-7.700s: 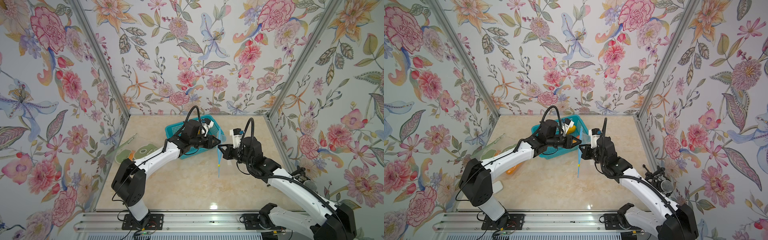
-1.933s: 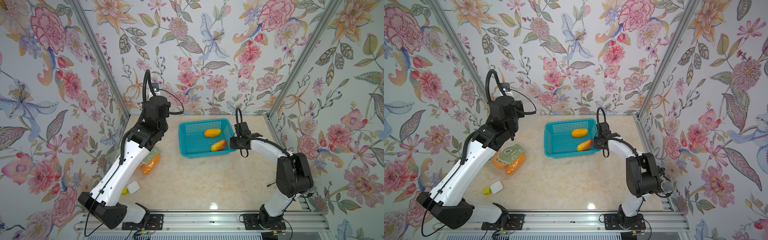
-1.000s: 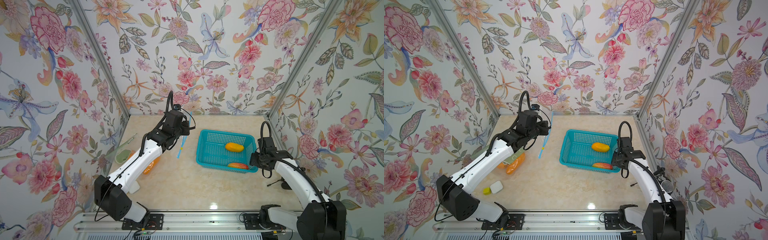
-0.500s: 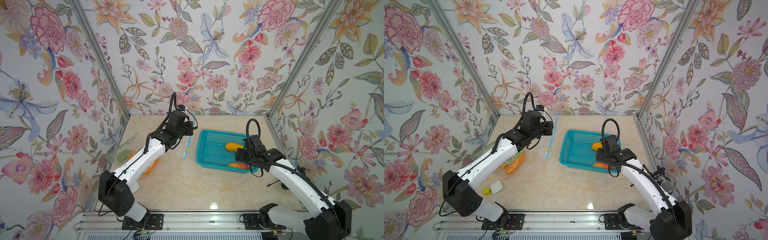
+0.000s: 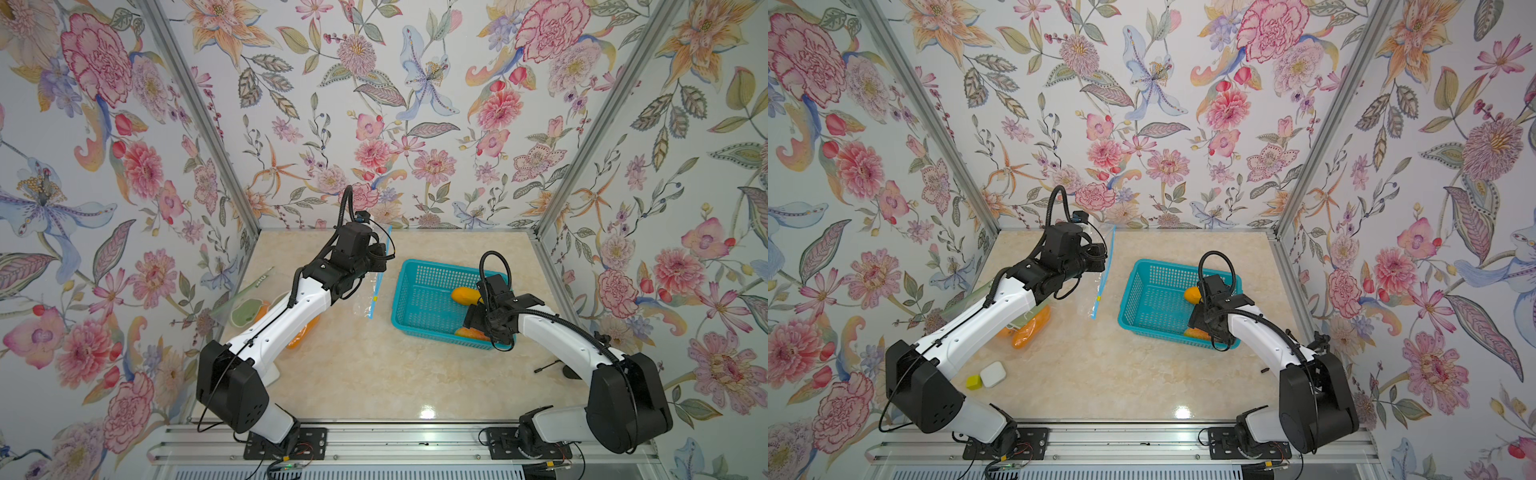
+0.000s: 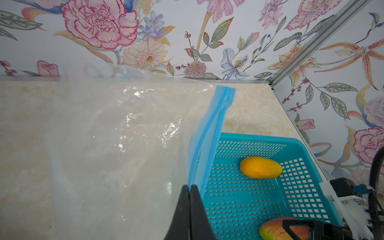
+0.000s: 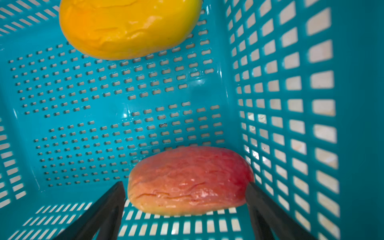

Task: Place the mango in a zip-top bag and seal the zipper
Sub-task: Pick up the mango from the basket.

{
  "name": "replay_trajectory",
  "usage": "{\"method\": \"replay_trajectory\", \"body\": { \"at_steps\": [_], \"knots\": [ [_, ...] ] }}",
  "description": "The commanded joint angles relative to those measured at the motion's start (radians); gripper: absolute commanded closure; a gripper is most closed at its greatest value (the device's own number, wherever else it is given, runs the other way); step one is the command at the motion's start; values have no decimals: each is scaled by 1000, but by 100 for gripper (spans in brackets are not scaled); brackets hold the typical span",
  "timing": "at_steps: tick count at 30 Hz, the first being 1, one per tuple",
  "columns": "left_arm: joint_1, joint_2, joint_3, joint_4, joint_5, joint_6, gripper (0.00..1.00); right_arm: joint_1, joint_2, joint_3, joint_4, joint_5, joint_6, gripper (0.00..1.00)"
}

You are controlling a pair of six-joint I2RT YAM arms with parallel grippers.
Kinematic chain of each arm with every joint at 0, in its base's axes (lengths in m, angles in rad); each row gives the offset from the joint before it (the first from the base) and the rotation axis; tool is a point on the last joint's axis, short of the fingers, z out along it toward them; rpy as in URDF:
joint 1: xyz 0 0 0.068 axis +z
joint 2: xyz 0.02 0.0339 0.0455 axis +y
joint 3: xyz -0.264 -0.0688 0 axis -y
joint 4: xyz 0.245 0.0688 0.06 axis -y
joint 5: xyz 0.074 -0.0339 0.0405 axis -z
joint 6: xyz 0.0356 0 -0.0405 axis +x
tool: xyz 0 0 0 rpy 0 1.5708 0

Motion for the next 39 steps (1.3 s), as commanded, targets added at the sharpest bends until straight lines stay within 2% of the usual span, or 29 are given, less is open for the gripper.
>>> {"method": "replay_trajectory", "body": {
  "at_steps": [1,5,11,17,22,26,29,35,39],
  "knots": [
    [-6,-7,-21,29,-19,-3,100,-24,48,2,-4,-56,-29,11],
    [-6,-7,-30,41,-28,-8,100,-40,98,6,31,-89,-49,10],
    [-5,12,0,32,-32,3,100,-43,138,24,190,-135,-79,10],
    [-4,16,5,33,-47,-4,100,-43,163,109,317,-222,-139,14],
    [-4,18,2,33,-44,-8,100,-51,181,146,267,-208,-146,14],
    [0,17,3,33,-24,-11,100,-56,158,104,204,-162,-111,15],
    [6,15,-1,29,-10,-15,100,-50,121,60,194,-181,-92,15],
    [27,-3,-39,43,2,-33,100,11,157,51,207,-207,-78,15],
    [44,-16,-64,78,42,-53,100,33,191,48,213,-194,-73,20]
  ]
}}
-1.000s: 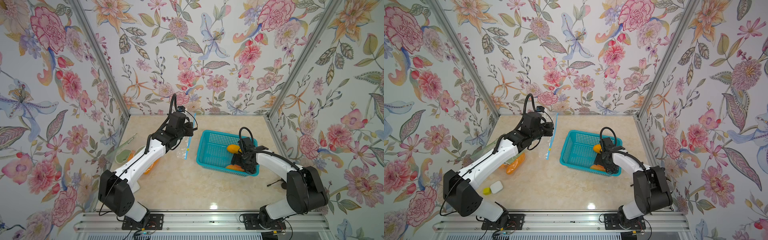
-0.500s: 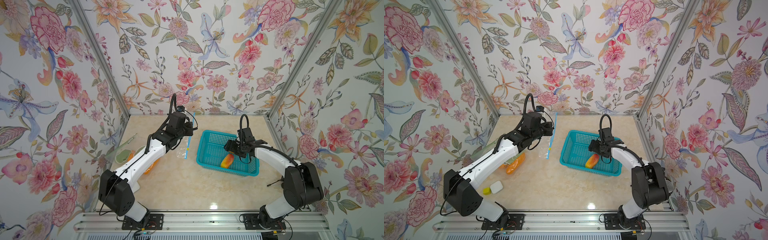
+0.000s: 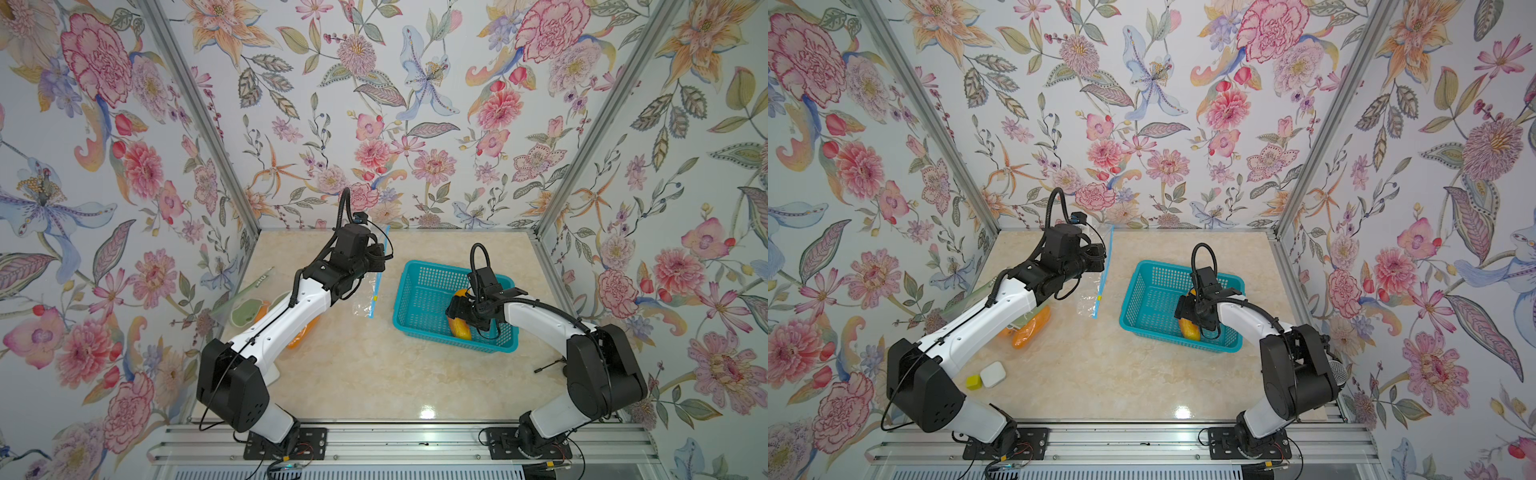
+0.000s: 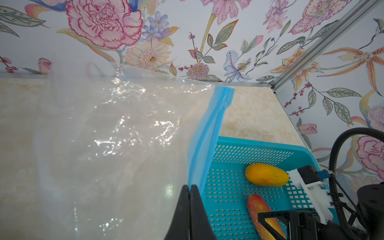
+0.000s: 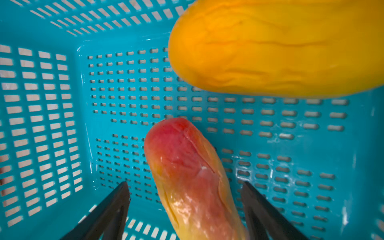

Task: Place the mango in a zip-top bag and seal the zipper
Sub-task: Pick up the mango from the basket.

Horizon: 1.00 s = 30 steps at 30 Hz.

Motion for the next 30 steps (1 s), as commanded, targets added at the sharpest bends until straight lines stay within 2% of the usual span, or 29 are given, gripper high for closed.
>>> {"method": "replay_trajectory", "body": {
  "at_steps": [1,13,21,23,27,30],
  "knots": [
    [17,-18,-20,33,42,-36,100,10,37,-9,-12,7,20,21],
    [37,-21,-29,67,89,-54,100,25,33,-62,-13,-5,-67,21],
    [40,-28,-29,80,100,-35,100,48,-3,-11,-14,-7,-138,65],
    [40,-33,-31,87,109,-27,100,51,-34,14,-15,-23,-145,73],
    [40,-46,-29,94,136,4,100,62,-107,79,-13,-113,-156,79],
    [40,-45,-25,85,166,37,100,84,-146,142,-7,-212,-166,80]
  ]
}}
